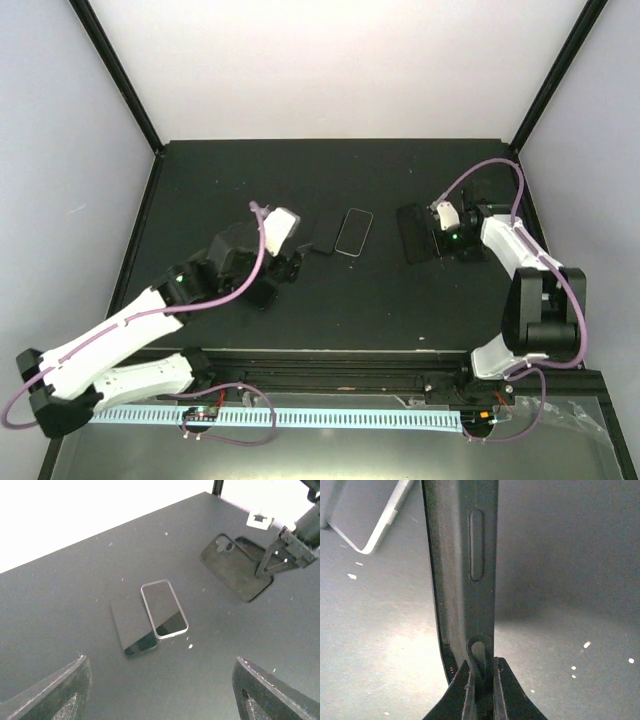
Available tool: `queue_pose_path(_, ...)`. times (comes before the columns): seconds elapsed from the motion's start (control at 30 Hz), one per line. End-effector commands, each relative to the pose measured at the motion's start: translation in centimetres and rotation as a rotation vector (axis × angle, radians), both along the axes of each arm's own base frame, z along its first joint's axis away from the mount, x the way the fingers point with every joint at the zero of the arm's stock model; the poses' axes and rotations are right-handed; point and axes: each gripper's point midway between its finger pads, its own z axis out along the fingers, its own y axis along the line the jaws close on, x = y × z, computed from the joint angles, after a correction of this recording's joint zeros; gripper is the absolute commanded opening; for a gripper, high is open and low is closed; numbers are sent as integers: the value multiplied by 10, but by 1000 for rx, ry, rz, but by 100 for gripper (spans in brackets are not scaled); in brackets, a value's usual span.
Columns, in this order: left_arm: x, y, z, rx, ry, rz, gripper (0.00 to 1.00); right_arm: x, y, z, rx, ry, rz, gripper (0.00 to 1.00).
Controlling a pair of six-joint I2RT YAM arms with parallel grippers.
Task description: Take the phone out of the phone case
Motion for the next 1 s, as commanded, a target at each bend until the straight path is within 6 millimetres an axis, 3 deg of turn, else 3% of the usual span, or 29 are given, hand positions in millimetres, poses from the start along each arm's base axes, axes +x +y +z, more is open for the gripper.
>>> queue_pose_path(0.0,-13,30,-53,122,41,-9,79,1,-28,-32,-90,94,-38,1)
queue_pose_path(0.07,-11,38,-62,119,36,7,82,6,-39,-40,-103,118,-59,1)
queue_pose_path(0.2,-2,60,-55,155,-10,103,87,19,-61,-52,-128,135,-113,1)
queue_pose_path(0.4,-4,63,-52,133,-23,101,91,36,-84,-60,-176,153,-161,1)
queue_pose_path(0.53,-2,67,-52,126,-17,115,93,45,-93,-62,-216,142,-173,15)
queue_pose_path(0.63,1,72,-52,119,-15,137,93,46,-93,-50,-215,115,-178,30)
queue_pose_path(0.77,10,84,-58,155,-14,211,93,35,-90,-28,-215,50,-175,39)
queue_pose_path(0.83,16,93,-60,173,-13,260,93,24,-87,-18,-207,35,-170,40)
queue_pose_path(0.97,23,102,-65,195,-11,307,93,1,-64,22,-114,-100,-120,43)
